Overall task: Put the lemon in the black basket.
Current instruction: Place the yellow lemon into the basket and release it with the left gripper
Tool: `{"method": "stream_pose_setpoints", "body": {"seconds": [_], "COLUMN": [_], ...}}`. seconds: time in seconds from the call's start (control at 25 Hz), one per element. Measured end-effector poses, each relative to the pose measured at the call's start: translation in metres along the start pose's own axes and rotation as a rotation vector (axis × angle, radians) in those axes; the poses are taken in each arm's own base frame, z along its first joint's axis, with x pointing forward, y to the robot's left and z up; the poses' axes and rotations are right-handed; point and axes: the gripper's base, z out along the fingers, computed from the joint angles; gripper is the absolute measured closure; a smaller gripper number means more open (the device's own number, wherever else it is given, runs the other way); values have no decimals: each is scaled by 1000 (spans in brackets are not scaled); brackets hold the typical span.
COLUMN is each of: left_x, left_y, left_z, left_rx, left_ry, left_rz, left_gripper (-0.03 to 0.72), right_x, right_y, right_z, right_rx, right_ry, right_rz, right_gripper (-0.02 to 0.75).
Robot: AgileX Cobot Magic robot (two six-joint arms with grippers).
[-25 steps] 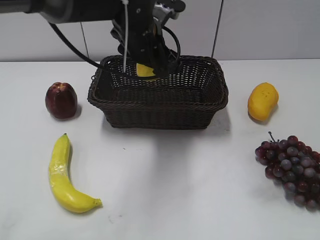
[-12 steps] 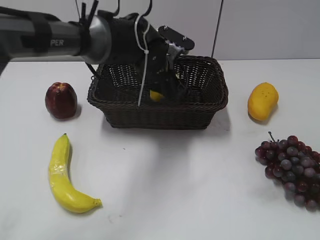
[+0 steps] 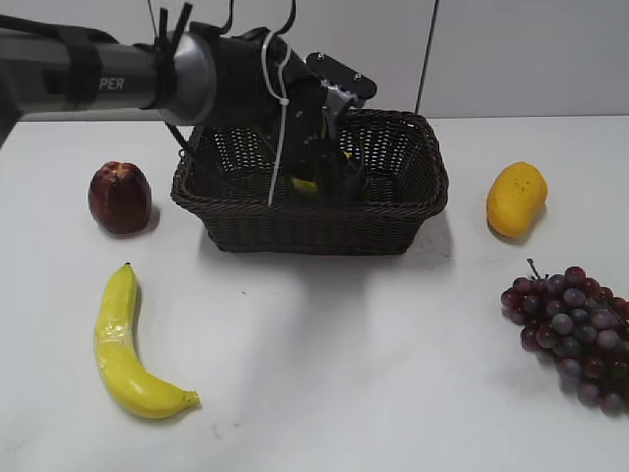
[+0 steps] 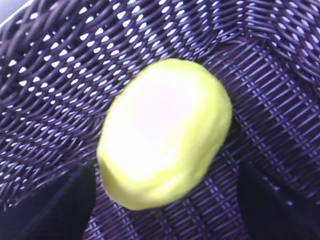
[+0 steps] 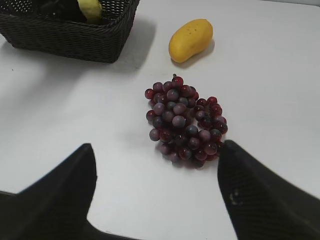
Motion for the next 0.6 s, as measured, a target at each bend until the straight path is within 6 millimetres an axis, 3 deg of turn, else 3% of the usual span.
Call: {"method": "stream_pose_setpoints", "body": {"seconds": [0.28,0.6], "left_x": [-17,6], "left_y": [15,61], "left_z": [-55,-102], "left_rx": [-37,-87], "left_ry": [28,331], "left_rz": [-21,-152], "left_gripper": [43,69], "right_x": [0,0], "right_y": [0,0], "right_z": [0,0], "right_rx": [0,0], "right_ry": [0,0], "right_rz": [0,0], "right_gripper": [167,167]}}
